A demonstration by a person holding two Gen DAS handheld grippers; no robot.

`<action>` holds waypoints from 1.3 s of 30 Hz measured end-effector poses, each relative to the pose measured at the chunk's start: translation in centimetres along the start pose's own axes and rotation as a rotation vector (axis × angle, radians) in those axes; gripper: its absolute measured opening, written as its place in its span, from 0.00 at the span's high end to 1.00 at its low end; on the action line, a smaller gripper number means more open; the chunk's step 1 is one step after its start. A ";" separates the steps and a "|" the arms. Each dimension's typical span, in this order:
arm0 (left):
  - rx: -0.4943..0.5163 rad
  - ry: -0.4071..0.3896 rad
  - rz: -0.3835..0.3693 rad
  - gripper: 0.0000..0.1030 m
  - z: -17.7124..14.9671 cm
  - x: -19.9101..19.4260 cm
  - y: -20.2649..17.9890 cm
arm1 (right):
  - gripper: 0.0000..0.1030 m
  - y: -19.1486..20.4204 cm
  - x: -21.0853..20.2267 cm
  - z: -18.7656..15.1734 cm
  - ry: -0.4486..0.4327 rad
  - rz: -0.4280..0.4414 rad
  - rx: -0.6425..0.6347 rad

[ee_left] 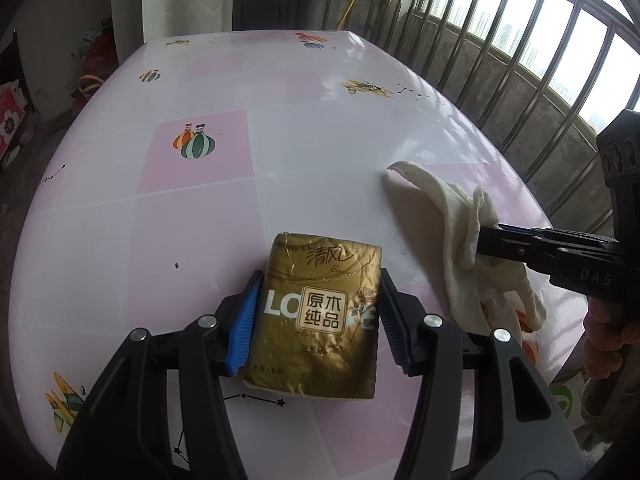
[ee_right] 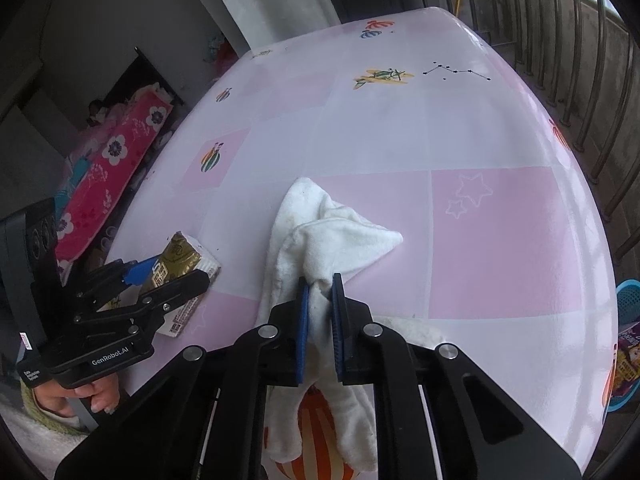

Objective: Collect trash
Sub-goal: 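Lift the gold tissue pack with the left tool while right tool lifts the glove, then carry tissue pack and glove over the blue wastebasket and open both tools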

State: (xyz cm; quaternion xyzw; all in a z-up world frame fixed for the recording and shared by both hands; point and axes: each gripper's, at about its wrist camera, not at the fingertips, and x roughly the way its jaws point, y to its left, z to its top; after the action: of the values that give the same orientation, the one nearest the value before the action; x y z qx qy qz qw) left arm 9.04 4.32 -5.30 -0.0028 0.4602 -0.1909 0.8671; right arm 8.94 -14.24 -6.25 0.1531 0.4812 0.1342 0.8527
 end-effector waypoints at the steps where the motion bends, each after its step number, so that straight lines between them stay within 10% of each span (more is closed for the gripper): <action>1: -0.003 -0.008 -0.001 0.50 0.0 -0.2 0.1 | 0.90 0.0 -0.3 0.1 -0.007 0.006 0.005; 39: 0.019 -0.210 -0.003 0.50 1.9 -6.2 -1.4 | 0.90 -0.1 -8.8 3.3 -0.273 0.146 0.050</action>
State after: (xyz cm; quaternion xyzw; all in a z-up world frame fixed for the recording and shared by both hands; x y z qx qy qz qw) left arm 6.97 4.72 1.01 -0.0151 0.3648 -0.1952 0.9103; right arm 7.35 -18.09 2.21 0.2258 0.3516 0.1619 0.8940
